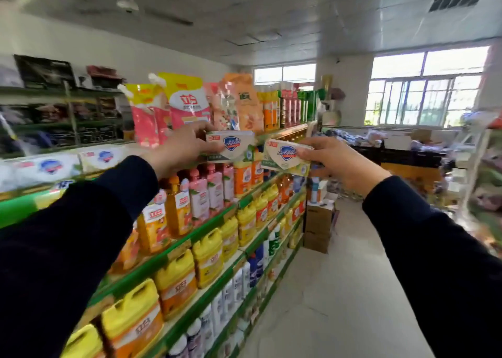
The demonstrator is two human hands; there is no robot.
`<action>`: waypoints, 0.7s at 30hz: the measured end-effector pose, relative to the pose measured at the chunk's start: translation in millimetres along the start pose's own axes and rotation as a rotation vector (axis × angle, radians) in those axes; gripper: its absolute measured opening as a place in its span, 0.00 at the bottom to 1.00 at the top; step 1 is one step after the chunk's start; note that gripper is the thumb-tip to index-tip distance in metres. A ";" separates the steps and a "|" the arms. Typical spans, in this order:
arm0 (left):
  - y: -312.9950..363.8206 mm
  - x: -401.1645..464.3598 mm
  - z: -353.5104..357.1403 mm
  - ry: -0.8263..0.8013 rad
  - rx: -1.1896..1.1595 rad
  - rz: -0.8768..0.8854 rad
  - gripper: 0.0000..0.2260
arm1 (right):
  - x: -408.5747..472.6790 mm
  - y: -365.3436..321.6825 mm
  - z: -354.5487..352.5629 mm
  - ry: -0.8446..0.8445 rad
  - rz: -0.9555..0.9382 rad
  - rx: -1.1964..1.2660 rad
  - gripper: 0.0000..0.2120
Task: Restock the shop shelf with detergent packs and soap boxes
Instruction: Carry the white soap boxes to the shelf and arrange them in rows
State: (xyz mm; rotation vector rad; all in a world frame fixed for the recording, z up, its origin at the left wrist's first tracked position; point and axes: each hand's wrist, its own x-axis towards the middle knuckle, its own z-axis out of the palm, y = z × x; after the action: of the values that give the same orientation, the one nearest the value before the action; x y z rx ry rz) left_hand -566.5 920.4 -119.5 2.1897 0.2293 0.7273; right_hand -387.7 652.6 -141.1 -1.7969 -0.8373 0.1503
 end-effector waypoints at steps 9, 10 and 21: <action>-31.5 -53.2 -157.6 0.275 0.207 -0.056 0.12 | 51.1 -72.5 149.6 -0.245 -0.196 0.140 0.16; -34.3 -55.3 -170.3 0.306 0.231 -0.063 0.12 | 57.3 -80.1 164.3 -0.264 -0.212 0.145 0.17; -65.9 -40.5 -225.9 0.532 0.436 -0.212 0.16 | 170.2 -108.8 266.5 -0.447 -0.385 0.237 0.16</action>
State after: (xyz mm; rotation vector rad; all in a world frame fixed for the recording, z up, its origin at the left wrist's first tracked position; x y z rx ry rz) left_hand -723.7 1093.0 -69.5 2.2723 0.9531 1.2148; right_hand -440.1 980.6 -103.0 -1.3677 -1.4051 0.3915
